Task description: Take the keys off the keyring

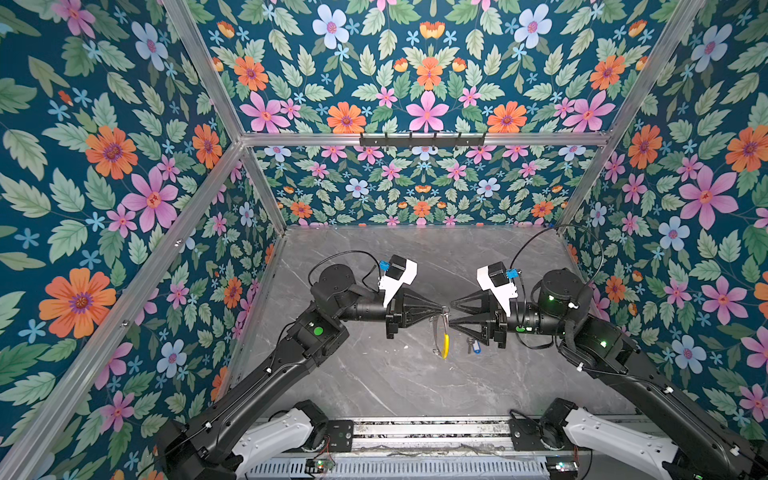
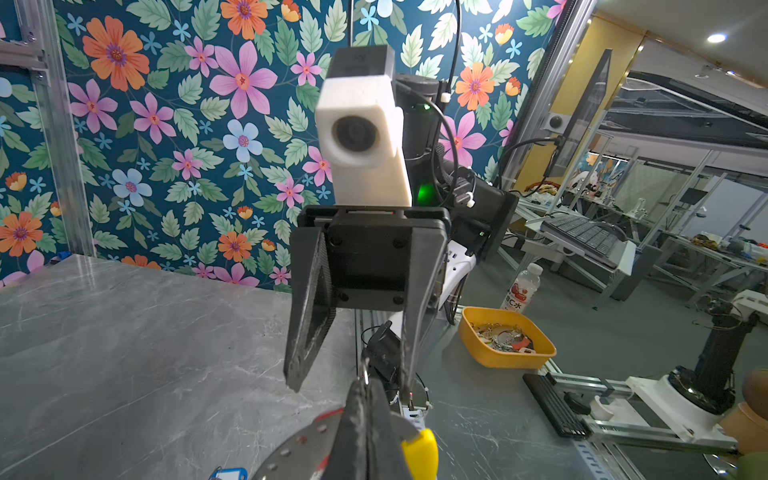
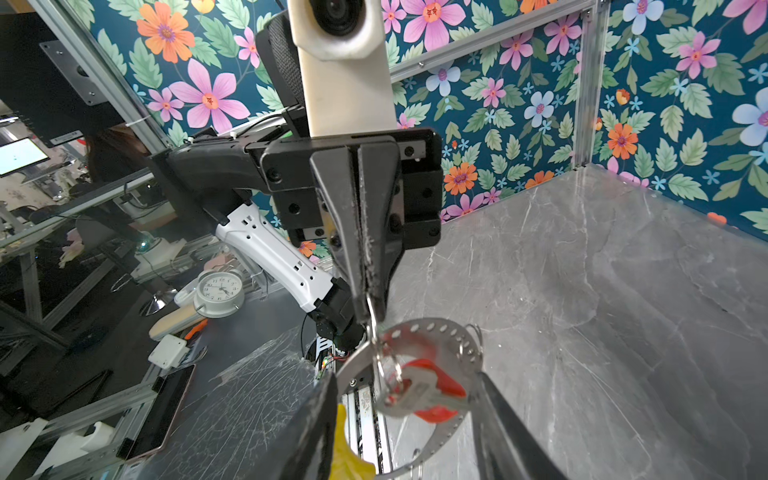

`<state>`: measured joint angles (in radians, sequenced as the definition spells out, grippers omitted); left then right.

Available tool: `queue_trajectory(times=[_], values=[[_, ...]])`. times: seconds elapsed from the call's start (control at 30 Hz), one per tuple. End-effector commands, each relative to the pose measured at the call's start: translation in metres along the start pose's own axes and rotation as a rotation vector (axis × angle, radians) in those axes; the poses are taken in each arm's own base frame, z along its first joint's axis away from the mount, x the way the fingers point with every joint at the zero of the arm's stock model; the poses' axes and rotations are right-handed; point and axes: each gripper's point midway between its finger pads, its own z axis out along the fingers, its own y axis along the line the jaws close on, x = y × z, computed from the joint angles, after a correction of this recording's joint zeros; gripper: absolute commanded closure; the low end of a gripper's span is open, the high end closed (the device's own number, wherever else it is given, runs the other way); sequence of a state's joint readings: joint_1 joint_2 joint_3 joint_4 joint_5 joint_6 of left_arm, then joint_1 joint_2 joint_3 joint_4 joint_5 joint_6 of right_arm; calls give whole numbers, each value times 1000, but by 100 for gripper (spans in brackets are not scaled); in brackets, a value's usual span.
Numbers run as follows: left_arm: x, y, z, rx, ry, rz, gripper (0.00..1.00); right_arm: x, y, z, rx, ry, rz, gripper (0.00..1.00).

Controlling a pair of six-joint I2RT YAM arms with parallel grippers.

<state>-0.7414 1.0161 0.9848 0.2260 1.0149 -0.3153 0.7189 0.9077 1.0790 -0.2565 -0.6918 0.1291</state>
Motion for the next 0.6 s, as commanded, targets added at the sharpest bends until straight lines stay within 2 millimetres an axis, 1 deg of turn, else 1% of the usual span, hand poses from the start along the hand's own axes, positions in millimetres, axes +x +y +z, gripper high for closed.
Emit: queue_trajectory(times=[0.0,0.33,0.4,0.5,0.57], values=[[-12,-8,-1,30,-39,44,100,-8,7,1,-41,-22,-12,55],[-15,-9,-3,29,-81,47,100,-7,5,4,-48,-26,-4,89],[-15,-8,-4,24,-92,50,100,-6,6,4,-56,-25,-2,94],[-18,-9,-5,28,-127,52,100,-5,6,6,-65,-24,7,100],[-19,-10,-6,34,-153,58,100,-4,6,7,-71,-23,13,100]])
